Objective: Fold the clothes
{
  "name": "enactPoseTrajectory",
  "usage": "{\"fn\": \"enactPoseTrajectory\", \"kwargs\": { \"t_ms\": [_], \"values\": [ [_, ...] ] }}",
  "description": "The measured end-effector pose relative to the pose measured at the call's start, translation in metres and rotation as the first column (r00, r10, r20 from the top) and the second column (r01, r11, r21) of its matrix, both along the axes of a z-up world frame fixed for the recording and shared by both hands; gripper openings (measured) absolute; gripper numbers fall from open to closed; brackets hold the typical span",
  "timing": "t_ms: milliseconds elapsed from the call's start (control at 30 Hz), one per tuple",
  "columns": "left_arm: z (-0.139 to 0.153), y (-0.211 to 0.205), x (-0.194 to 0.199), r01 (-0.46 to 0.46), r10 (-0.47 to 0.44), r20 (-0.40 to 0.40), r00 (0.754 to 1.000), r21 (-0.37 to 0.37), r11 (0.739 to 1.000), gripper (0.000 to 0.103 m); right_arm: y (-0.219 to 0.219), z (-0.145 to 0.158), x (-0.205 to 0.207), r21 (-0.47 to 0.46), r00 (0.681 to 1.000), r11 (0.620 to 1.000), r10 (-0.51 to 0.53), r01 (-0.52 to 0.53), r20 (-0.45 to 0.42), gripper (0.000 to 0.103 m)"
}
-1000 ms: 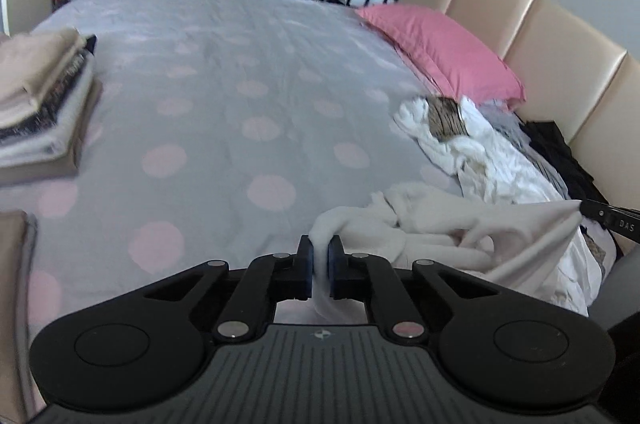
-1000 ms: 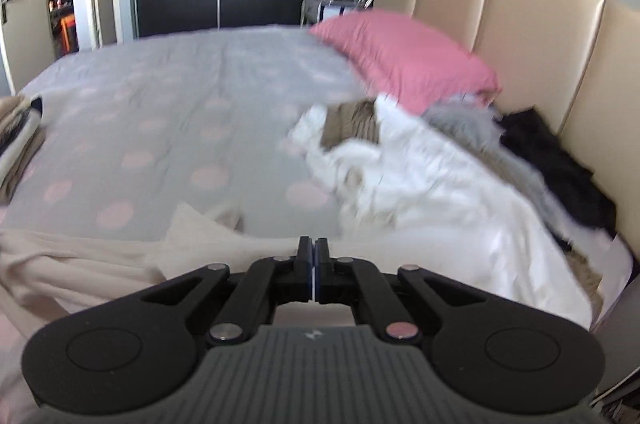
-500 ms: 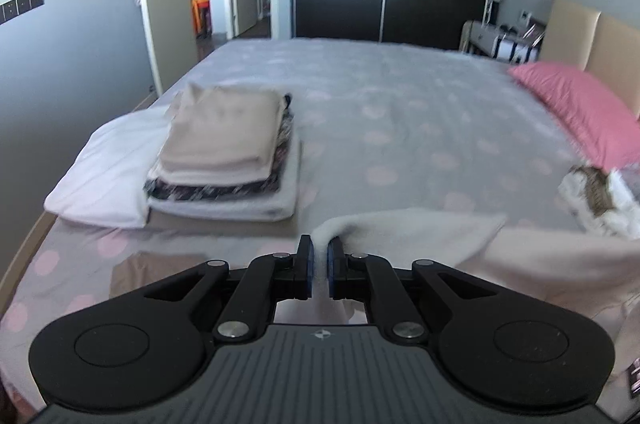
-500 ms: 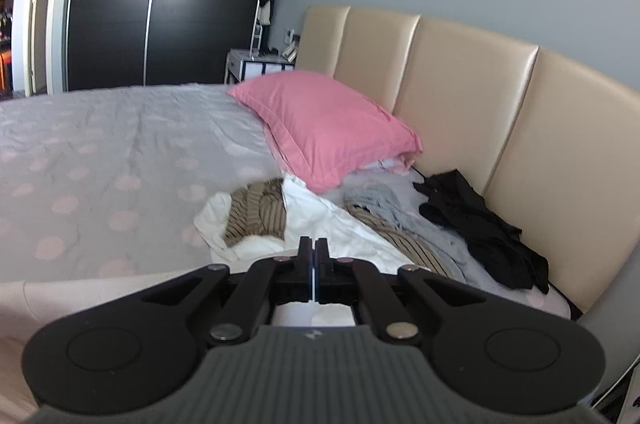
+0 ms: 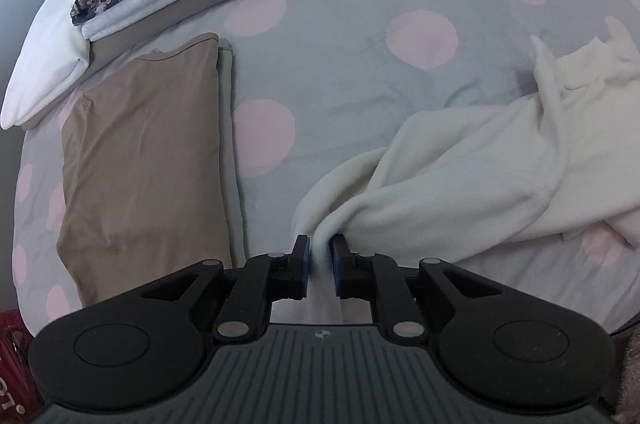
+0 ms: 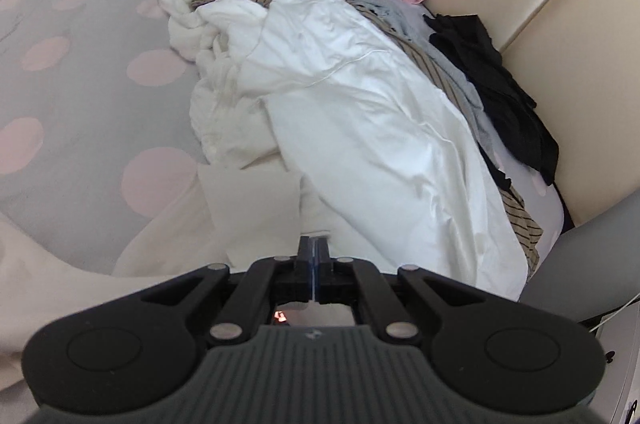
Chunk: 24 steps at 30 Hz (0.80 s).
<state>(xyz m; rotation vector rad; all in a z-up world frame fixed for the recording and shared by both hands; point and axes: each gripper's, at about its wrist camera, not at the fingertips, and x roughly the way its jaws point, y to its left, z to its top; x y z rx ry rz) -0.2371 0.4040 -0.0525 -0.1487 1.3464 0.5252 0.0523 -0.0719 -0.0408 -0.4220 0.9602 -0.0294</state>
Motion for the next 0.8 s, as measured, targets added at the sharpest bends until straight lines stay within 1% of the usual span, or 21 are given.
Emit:
{"fn": "enactPoseTrajectory", "kwargs": {
  "t_ms": [33, 100, 133, 167, 200, 233, 300, 333, 367, 400, 500, 600, 633, 700, 767, 800],
  "values": [
    [0.000, -0.002, 0.000, 0.005, -0.005, -0.001, 1.000, 0.005, 1.000, 0.017, 0.001, 0.001, -0.002, -0.002, 1.000, 1.000, 0.009, -0.009, 0.004, 0.001],
    [0.006, -0.003, 0.000, 0.001, -0.002, 0.024, 1.000, 0.021, 1.000, 0.031, 0.002, 0.007, -0.002, 0.015, 1.000, 0.999, 0.030, -0.030, 0.006, 0.003],
    [0.011, -0.003, 0.001, -0.005, 0.003, 0.042, 0.999, 0.031, 1.000, 0.033, 0.002, 0.010, -0.003, 0.037, 0.999, 0.999, 0.039, -0.039, 0.010, 0.003],
    [0.015, -0.003, 0.001, -0.010, 0.008, 0.061, 0.998, 0.040, 0.999, 0.037, 0.002, 0.014, -0.004, 0.069, 0.998, 0.996, 0.057, -0.058, 0.020, 0.005],
    [0.020, -0.005, 0.002, -0.012, 0.007, 0.083, 0.997, 0.050, 0.999, 0.042, 0.003, 0.017, -0.006, 0.099, 0.997, 0.992, 0.077, -0.080, 0.029, 0.013],
    [0.026, -0.009, 0.003, -0.004, -0.003, 0.113, 0.994, 0.062, 0.998, 0.043, 0.006, 0.020, -0.008, 0.125, 0.994, 0.986, 0.106, -0.110, 0.037, 0.019],
    [0.035, -0.020, 0.010, 0.029, -0.042, 0.162, 0.986, 0.081, 0.996, 0.048, 0.016, 0.025, -0.015, 0.174, 0.981, 0.967, 0.177, -0.189, 0.080, 0.037],
    [0.039, -0.026, 0.015, 0.050, -0.066, 0.184, 0.981, 0.090, 0.995, 0.048, 0.022, 0.026, -0.018, 0.188, 0.972, 0.955, 0.214, -0.229, 0.097, 0.041],
    [0.041, -0.032, 0.020, 0.075, -0.093, 0.201, 0.975, 0.094, 0.993, 0.049, 0.030, 0.027, -0.020, 0.191, 0.961, 0.943, 0.257, -0.272, 0.097, 0.046],
    [0.042, -0.040, 0.025, 0.109, -0.125, 0.211, 0.969, 0.087, 0.990, 0.052, 0.038, 0.027, -0.022, 0.193, 0.949, 0.930, 0.301, -0.314, 0.096, 0.049],
    [0.034, -0.067, 0.042, 0.229, -0.237, 0.233, 0.943, 0.059, 0.972, 0.055, 0.062, 0.028, -0.027, 0.196, 0.901, 0.879, 0.423, -0.434, 0.096, 0.049],
    [0.020, -0.100, 0.056, 0.326, -0.326, 0.244, 0.913, 0.041, 0.945, 0.056, 0.083, 0.025, -0.031, 0.166, 0.859, 0.843, 0.502, -0.512, 0.104, 0.049],
    [0.014, -0.109, 0.060, 0.345, -0.345, 0.237, 0.908, 0.044, 0.938, 0.056, 0.089, 0.023, -0.032, 0.166, 0.845, 0.828, 0.526, -0.535, 0.100, 0.048],
    [0.002, -0.122, 0.068, 0.364, -0.368, 0.210, 0.906, 0.059, 0.929, 0.056, 0.100, 0.017, -0.032, 0.172, 0.814, 0.796, 0.575, -0.581, 0.088, 0.046],
    [-0.010, -0.127, 0.072, 0.361, -0.368, 0.182, 0.912, 0.068, 0.930, 0.056, 0.109, 0.008, -0.030, 0.206, 0.774, 0.751, 0.631, -0.627, 0.055, 0.045],
    [-0.014, -0.126, 0.073, 0.351, -0.356, 0.175, 0.918, 0.059, 0.934, 0.055, 0.113, 0.003, -0.029, 0.218, 0.754, 0.731, 0.656, -0.646, 0.036, 0.043]
  ]
}}
